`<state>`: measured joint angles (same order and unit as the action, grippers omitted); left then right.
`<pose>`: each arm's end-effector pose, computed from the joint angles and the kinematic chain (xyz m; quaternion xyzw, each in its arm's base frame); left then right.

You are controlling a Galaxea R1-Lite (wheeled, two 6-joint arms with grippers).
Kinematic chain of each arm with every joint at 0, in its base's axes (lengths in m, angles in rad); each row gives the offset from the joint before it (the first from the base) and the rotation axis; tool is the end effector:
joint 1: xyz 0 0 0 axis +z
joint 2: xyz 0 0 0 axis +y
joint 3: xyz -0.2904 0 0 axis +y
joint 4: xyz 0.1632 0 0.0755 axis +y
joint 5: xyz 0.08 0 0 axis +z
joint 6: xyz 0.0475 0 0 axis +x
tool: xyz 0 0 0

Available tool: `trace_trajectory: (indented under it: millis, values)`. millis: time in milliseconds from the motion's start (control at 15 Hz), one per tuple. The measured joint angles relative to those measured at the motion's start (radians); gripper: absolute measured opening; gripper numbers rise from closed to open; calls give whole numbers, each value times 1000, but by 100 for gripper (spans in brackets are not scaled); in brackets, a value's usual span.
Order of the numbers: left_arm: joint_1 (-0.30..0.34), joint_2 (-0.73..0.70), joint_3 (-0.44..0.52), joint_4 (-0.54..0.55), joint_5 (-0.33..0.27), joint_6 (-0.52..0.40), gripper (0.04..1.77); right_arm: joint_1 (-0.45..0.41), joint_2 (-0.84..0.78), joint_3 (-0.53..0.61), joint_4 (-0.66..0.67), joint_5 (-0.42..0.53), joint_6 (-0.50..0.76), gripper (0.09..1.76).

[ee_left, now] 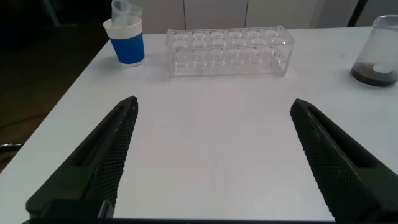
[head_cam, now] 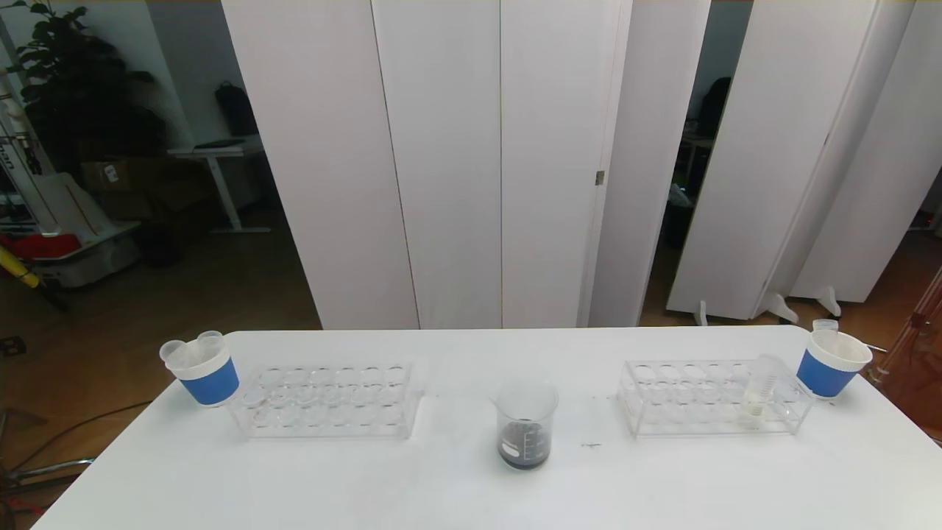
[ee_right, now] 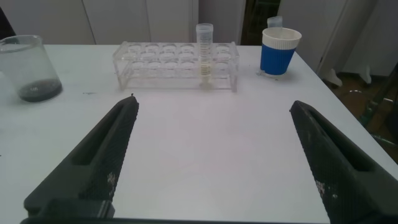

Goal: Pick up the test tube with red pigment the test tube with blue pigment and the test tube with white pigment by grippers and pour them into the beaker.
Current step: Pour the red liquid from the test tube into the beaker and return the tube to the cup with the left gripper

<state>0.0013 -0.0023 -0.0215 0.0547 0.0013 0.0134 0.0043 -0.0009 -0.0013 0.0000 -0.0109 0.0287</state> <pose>-0.0016 0.0001 0.0748 0.0067 0.0155 0.0012 0.9999 0.0001 -0.0005 0.0759 0.0144 -0.0011 -0.0033 0.9999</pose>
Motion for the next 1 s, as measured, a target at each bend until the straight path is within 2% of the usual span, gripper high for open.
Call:
trace_trajectory:
  millis: [1000]
  values:
    - [0,1,0,0,0,0,175,0,0,0,2,0,-8,175]
